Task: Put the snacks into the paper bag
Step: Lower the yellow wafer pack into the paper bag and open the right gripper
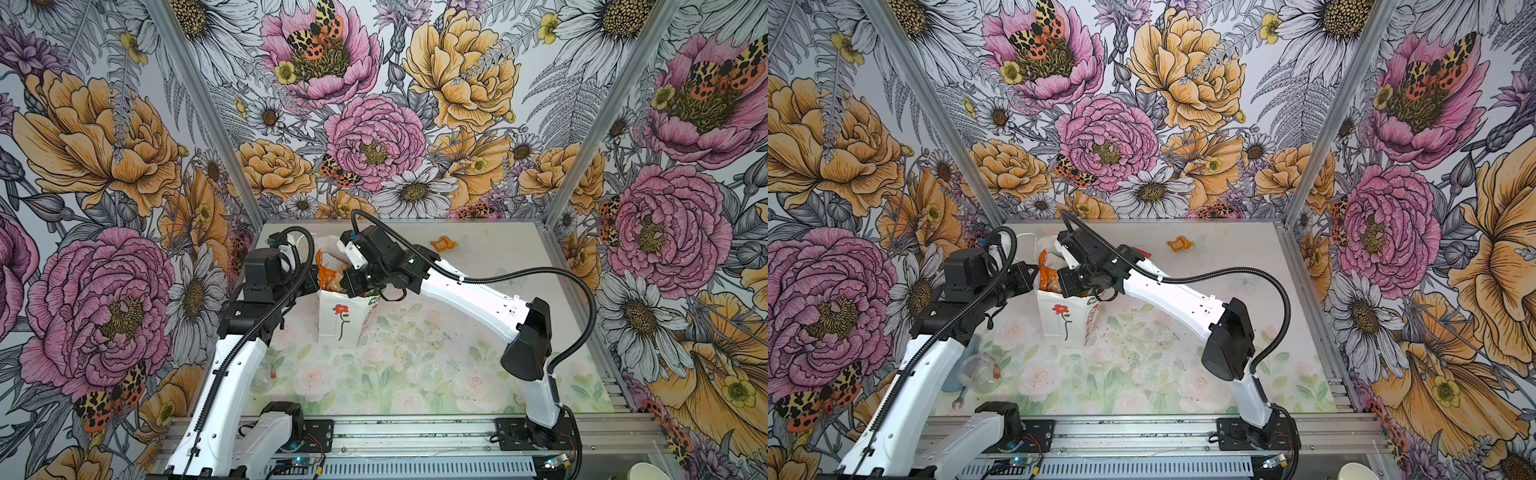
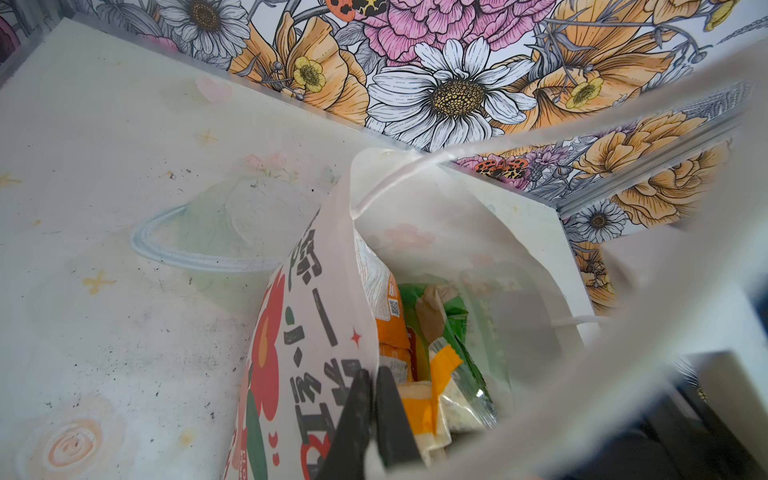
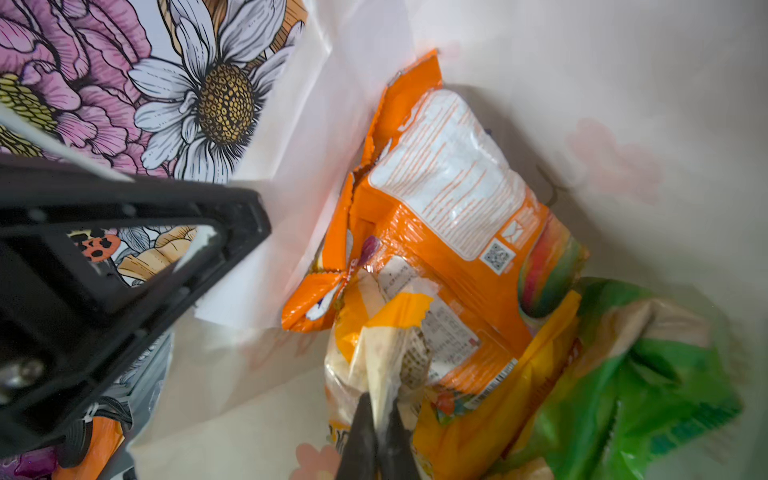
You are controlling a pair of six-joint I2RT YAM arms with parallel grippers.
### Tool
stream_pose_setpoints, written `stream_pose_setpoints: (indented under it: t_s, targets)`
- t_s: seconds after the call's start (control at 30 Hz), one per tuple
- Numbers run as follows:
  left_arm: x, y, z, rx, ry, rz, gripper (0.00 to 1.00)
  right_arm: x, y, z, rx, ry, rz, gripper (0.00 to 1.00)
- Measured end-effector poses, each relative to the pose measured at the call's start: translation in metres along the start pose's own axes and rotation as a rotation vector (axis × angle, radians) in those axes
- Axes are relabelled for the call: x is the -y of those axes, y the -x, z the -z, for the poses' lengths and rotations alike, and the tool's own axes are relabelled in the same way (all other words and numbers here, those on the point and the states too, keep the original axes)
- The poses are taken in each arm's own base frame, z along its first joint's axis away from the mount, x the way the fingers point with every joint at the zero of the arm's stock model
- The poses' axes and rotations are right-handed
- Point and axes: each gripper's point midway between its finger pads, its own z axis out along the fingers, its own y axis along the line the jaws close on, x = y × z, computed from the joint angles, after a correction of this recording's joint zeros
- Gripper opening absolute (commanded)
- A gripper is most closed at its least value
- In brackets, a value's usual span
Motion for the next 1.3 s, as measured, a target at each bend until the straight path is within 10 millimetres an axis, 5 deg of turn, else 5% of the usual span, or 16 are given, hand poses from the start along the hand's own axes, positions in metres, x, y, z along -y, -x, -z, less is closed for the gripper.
stream_pose_setpoints:
  t_s: [0.33,0.6,0.93,1.03,1.3]
  targets:
    - [0.0,-0.001,0.0,-0.003,0.001,0.001,0.08,0.005,-0.002,-0.008,-0.032,-0.03,0.02,0.08]
    - [0.0,0.0,0.0,-0.001,0.0,0.0,0.08,0.008,-0.002,-0.002,-0.043,-0.058,0.036,0.37]
    - [0.0,0.0,0.0,0.0,0.0,0.0,0.08,0.01,0.001,0.003,-0.036,-0.081,0.07,0.41]
    - [0.0,0.0,0.0,0.0,0.0,0.0,0.08,0.012,0.002,0.004,-0.032,-0.094,0.087,0.49]
    - [0.0,0.0,0.0,0.0,0.0,0.0,0.08,0.014,0.027,0.041,0.066,-0.141,0.133,0.62]
